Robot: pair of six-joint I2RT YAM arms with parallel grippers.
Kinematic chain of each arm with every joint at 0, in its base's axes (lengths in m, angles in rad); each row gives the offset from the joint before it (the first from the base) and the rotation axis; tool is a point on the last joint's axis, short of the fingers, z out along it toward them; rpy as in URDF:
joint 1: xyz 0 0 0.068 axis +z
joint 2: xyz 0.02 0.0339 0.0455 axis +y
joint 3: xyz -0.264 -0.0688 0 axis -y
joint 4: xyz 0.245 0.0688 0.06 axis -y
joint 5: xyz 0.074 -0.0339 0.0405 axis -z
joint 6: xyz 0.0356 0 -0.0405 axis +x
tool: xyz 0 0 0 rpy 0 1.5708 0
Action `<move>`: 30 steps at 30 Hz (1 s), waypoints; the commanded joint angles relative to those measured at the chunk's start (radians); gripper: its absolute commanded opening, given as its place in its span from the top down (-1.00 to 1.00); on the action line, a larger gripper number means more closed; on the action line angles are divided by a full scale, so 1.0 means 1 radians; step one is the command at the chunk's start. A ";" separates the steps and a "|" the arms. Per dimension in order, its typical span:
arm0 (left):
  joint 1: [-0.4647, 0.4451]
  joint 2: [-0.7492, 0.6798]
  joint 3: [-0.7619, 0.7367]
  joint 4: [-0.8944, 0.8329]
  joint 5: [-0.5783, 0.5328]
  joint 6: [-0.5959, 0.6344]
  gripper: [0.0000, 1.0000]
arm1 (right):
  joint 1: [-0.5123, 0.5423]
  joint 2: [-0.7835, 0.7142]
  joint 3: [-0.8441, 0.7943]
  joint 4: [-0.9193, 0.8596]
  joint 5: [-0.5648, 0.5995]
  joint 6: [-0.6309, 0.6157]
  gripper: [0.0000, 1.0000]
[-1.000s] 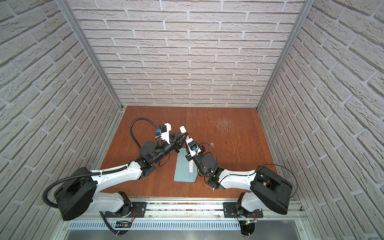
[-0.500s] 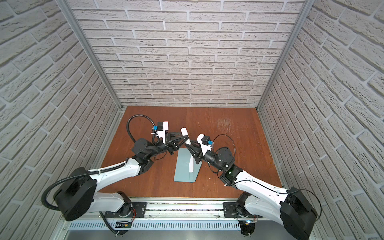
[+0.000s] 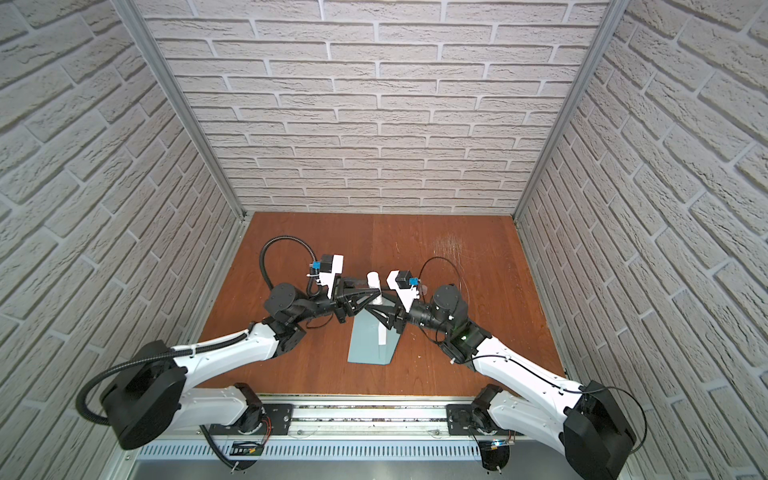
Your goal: Place the letter into the envelope and seal it
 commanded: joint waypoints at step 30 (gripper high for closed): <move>-0.077 0.076 -0.036 0.080 -0.576 0.057 1.00 | 0.289 0.435 -0.143 0.928 0.908 -0.350 0.12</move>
